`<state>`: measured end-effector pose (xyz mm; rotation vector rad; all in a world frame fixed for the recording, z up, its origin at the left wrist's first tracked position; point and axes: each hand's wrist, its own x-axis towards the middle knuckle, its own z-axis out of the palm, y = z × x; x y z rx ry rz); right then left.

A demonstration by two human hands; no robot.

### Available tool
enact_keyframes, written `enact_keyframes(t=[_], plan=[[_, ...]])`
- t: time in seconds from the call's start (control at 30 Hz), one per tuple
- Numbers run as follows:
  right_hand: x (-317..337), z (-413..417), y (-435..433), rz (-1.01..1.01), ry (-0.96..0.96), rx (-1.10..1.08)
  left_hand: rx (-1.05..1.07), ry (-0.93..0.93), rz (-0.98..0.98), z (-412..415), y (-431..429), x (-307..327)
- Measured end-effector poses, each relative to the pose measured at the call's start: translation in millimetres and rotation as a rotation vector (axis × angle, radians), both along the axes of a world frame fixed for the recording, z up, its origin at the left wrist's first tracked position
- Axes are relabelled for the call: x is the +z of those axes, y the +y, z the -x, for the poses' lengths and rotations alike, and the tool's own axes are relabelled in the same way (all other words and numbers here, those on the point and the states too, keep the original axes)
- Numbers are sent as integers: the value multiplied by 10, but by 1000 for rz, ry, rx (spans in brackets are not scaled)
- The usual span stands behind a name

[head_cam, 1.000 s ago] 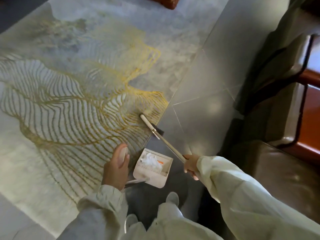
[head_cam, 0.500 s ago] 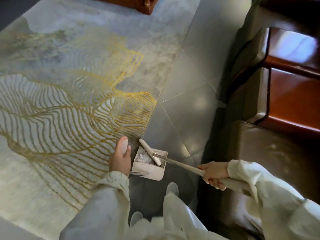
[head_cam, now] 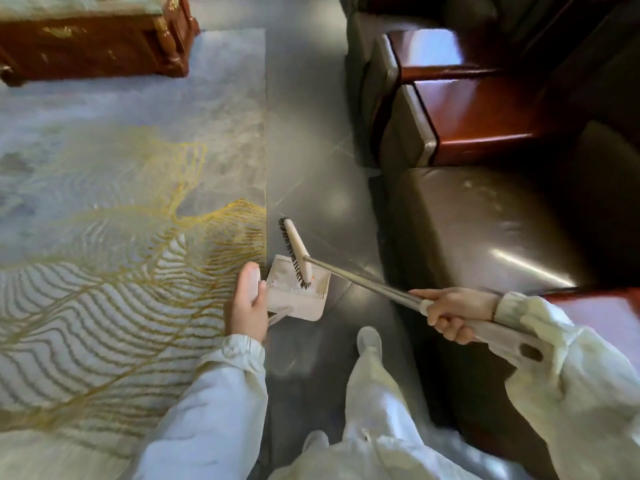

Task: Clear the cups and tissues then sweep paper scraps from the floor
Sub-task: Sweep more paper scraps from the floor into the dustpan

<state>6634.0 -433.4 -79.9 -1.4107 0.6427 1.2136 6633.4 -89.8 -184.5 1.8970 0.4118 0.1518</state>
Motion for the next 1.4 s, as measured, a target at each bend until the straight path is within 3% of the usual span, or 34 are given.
enact_keyframes(t=[0.27, 0.43, 0.63, 0.8, 1.07, 1.4], plan=[[163, 1796, 537, 3, -122, -311, -49, -121, -133, 998, 233, 261], [-71, 2831, 997, 30, -203, -466, -103, -88, -60, 1818, 300, 258], [-296, 4234, 1335, 6, -227, -590, -189, -127, -210, 3095, 433, 396], [-155, 5257, 1574, -7, -198, -722, -325, -65, -227, 4010, 566, 487], [-44, 7020, 2336, 56, -215, -859, -754, 16, -236, 5111, 798, 509], [-79, 9043, 2624, 7, -83, -1256, -1072, 47, -236, 6549, 413, 703]])
